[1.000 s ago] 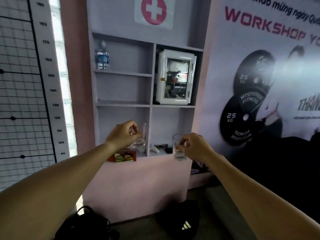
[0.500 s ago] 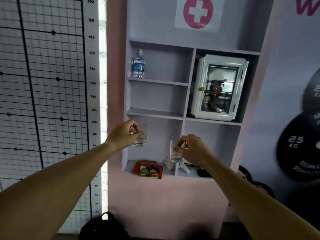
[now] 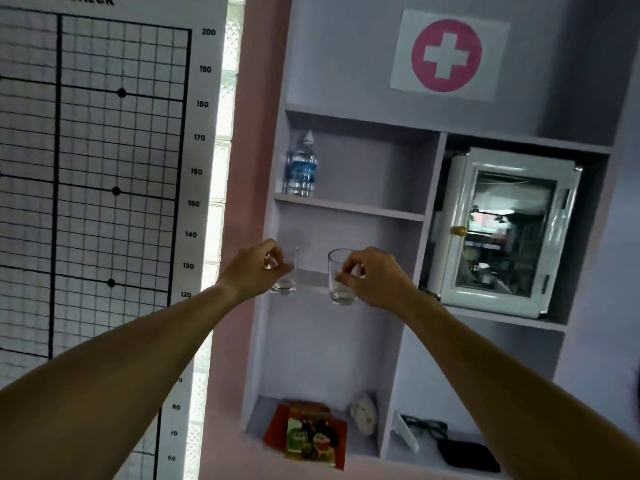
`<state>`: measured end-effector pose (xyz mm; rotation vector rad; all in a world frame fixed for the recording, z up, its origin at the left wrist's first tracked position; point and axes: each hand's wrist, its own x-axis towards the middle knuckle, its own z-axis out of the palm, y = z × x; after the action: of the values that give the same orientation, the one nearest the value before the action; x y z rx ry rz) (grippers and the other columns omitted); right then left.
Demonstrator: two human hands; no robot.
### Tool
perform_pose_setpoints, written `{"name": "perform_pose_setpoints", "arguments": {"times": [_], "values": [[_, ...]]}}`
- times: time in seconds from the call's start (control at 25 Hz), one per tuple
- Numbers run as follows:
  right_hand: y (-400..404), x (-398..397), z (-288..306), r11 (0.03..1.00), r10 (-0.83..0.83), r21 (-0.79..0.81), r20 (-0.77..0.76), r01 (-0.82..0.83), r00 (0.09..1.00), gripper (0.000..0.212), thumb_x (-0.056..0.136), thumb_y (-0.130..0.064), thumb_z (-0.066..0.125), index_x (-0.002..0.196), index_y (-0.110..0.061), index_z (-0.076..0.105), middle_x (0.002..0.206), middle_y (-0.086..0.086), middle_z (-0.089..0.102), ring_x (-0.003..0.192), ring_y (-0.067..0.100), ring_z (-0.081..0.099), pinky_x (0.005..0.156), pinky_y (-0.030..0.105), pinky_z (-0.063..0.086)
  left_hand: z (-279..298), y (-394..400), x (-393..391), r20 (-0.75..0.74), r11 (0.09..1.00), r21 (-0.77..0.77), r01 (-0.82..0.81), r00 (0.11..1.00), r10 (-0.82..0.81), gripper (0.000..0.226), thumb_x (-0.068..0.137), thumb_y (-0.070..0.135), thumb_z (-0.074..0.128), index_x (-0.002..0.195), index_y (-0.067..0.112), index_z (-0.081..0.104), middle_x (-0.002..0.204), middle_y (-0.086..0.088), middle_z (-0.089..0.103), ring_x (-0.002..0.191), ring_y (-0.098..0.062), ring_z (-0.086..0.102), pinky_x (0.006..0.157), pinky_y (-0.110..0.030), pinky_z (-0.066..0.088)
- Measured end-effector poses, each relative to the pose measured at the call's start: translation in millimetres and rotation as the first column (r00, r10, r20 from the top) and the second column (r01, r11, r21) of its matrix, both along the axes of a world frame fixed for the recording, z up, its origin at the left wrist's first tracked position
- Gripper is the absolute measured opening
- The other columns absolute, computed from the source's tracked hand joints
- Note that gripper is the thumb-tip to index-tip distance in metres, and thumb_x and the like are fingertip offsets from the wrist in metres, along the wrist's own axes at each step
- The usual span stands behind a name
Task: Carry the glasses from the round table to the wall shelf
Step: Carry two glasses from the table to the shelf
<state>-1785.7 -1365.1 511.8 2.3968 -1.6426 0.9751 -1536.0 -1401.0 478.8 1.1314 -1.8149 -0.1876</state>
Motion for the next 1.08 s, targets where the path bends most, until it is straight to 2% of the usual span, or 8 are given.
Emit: {"name": "perform_pose_setpoints", "arguments": {"times": [0.16, 0.28, 0.44, 0.6, 0.72, 0.92, 1.0, 1.08], "values": [[-79, 26, 16, 1.000, 0.012, -0.027, -0.013, -0.013, 1.000, 0.014, 0.083, -0.042, 0.071, 0.081, -0.031, 0.064, 0.093, 0.001, 0.068, 0.082, 0.020, 0.064, 0.080, 0.041, 0.057, 14, -75, 22, -0.028, 0.999, -0.029, -0.025, 0.999, 0.024, 0.022, 0.083, 0.041, 0.073, 0.075, 0.032, 0.054, 0.083, 0.013, 0.066, 0.082, -0.007, 0.064, 0.062, -0.021, 0.044], [-131, 34, 16, 0.998, -0.047, -0.049, 0.021, 0.048, 0.999, 0.018, 0.081, -0.045, 0.071, 0.072, -0.033, 0.060, 0.087, 0.000, 0.067, 0.078, 0.020, 0.064, 0.075, 0.036, 0.056, 17, -126, 28, 0.031, 0.999, -0.043, -0.023, 0.999, 0.024, 0.022, 0.082, 0.040, 0.074, 0.075, 0.030, 0.054, 0.084, 0.008, 0.068, 0.081, -0.012, 0.065, 0.068, -0.028, 0.051], [-192, 44, 17, 0.998, -0.065, -0.023, 0.016, 0.066, 0.998, 0.018, 0.081, -0.045, 0.070, 0.071, -0.035, 0.059, 0.090, 0.001, 0.066, 0.083, 0.022, 0.063, 0.077, 0.033, 0.053, 26, -183, 28, 0.171, 0.994, -0.108, -0.027, 0.984, 0.045, 0.024, 0.082, 0.040, 0.072, 0.075, 0.032, 0.051, 0.078, 0.011, 0.062, 0.072, -0.011, 0.058, 0.058, -0.022, 0.040], [-238, 39, 17, 0.995, -0.095, 0.010, 0.031, 0.095, 0.995, 0.019, 0.080, -0.045, 0.071, 0.069, -0.036, 0.059, 0.081, -0.009, 0.061, 0.076, 0.014, 0.060, 0.067, 0.026, 0.046, 24, -223, 13, 0.166, 0.997, -0.074, -0.036, 0.985, 0.048, 0.023, 0.082, 0.036, 0.070, 0.074, 0.030, 0.050, 0.067, 0.015, 0.055, 0.065, -0.012, 0.053, 0.053, -0.020, 0.035], [-263, 38, 3, 0.995, -0.097, 0.027, 0.035, 0.096, 0.995, 0.020, 0.079, -0.044, 0.071, 0.065, -0.037, 0.058, 0.073, -0.018, 0.057, 0.072, 0.010, 0.057, 0.060, 0.021, 0.040, 15, -243, 7, 0.159, 0.998, -0.038, -0.046, 0.986, 0.051, 0.027, 0.081, 0.039, 0.068, 0.070, 0.027, 0.046, 0.063, 0.010, 0.054, 0.061, -0.017, 0.052, 0.055, -0.028, 0.040], [-292, 46, -1, 1.000, -0.027, 0.016, 0.156, 0.025, 0.987, 0.019, 0.079, -0.041, 0.073, 0.067, -0.035, 0.060, 0.072, -0.019, 0.057, 0.075, 0.009, 0.057, 0.061, 0.020, 0.038, 13, -266, 11, 0.194, 0.991, -0.056, -0.123, 0.972, 0.131, 0.020, 0.086, 0.035, 0.067, 0.084, 0.023, 0.051, 0.076, 0.002, 0.063, 0.075, -0.020, 0.062, 0.070, -0.030, 0.049], [-301, 46, -7, 1.000, 0.000, 0.018, 0.168, -0.003, 0.986, 0.014, 0.078, -0.041, 0.074, 0.080, -0.033, 0.063, 0.083, -0.012, 0.061, 0.083, 0.014, 0.060, 0.068, 0.023, 0.040, 9, -273, 8, 0.244, 0.983, -0.005, -0.185, 0.953, 0.181, 0.023, 0.089, 0.036, 0.065, 0.102, 0.022, 0.053, 0.094, -0.004, 0.068, 0.089, -0.025, 0.064, 0.080, -0.036, 0.052], [-311, 42, -7, 1.000, 0.007, 0.020, 0.202, -0.012, 0.979, 0.026, 0.079, -0.043, 0.074, 0.098, -0.029, 0.063, 0.095, -0.006, 0.061, 0.089, 0.018, 0.061, 0.072, 0.025, 0.042, 14, -279, 0, 0.291, 0.979, -0.014, -0.204, 0.936, 0.199, 0.038, 0.089, 0.041, 0.065, 0.115, 0.018, 0.049, 0.106, -0.011, 0.069, 0.096, -0.030, 0.065, 0.084, -0.039, 0.051]]}}
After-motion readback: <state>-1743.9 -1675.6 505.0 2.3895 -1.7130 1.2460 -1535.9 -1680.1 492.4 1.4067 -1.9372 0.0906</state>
